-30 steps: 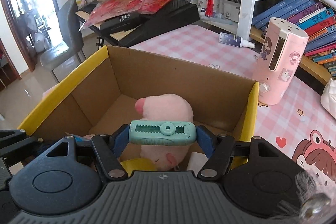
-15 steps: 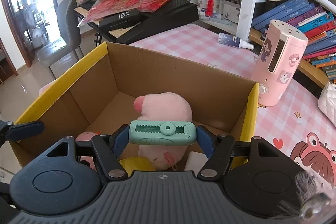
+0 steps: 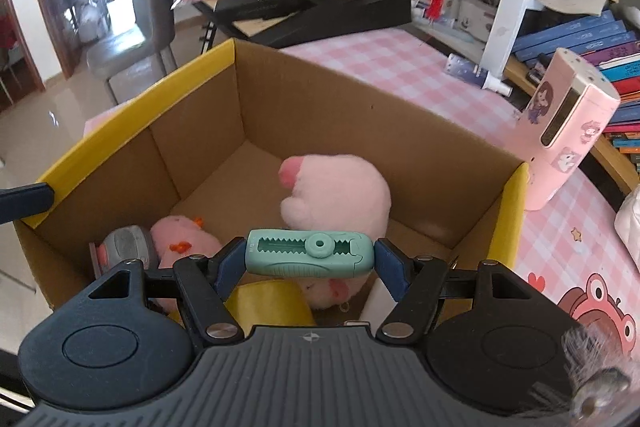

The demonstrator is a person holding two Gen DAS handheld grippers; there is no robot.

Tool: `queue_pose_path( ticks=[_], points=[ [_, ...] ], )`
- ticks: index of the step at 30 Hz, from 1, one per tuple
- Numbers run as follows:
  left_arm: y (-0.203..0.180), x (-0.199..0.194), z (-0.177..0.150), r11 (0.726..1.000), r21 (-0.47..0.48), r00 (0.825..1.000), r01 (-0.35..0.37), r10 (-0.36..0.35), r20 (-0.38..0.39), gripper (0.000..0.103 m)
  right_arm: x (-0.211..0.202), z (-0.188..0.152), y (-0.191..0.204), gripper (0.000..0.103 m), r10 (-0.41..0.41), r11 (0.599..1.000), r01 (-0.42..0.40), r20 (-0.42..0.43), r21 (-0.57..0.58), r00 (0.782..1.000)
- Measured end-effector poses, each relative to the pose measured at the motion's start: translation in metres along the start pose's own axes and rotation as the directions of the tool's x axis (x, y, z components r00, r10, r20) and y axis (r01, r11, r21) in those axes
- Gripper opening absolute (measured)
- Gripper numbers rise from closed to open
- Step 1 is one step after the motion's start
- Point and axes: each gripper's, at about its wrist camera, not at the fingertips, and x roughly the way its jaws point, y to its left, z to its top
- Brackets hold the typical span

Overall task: Organize objects
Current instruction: 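Lower the blue cloth into the box and open the left tool while the right tool lowers the green toy, then open the right tool to release the mint-green toy into the box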

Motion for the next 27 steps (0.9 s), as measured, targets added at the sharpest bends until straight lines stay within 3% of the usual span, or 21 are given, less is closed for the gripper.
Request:
queue_pose_path(
  ticks=[8,15,22,27],
  points=[
    [0.006,-0.007,0.000,1.000,-0.024,1.000,0.003,-0.003,0.024,0.098,-0.008,-0.003,-0.006,0.072,0.026,0.999,-0.028,0.053,0.037,0.998],
    [0.009,-0.018,0.000,1.000,-0.007,0.998,0.030,-0.029,0.050,0.100,-0.038,-0.014,-0.003,0.079,-0.027,0.996,0.015,0.142,0.083,0.989],
    [0.016,-0.032,0.000,0.997,0.017,0.993,0.075,-0.076,0.092,0.103,-0.085,-0.039,0.004,0.087,-0.170,0.971,0.123,0.229,0.206,0.958],
    [0.018,-0.045,-0.011,0.992,0.026,0.987,0.121,-0.124,0.106,0.103,-0.118,-0.064,0.013,0.094,-0.302,0.920,0.212,0.254,0.329,0.919]
  ],
)
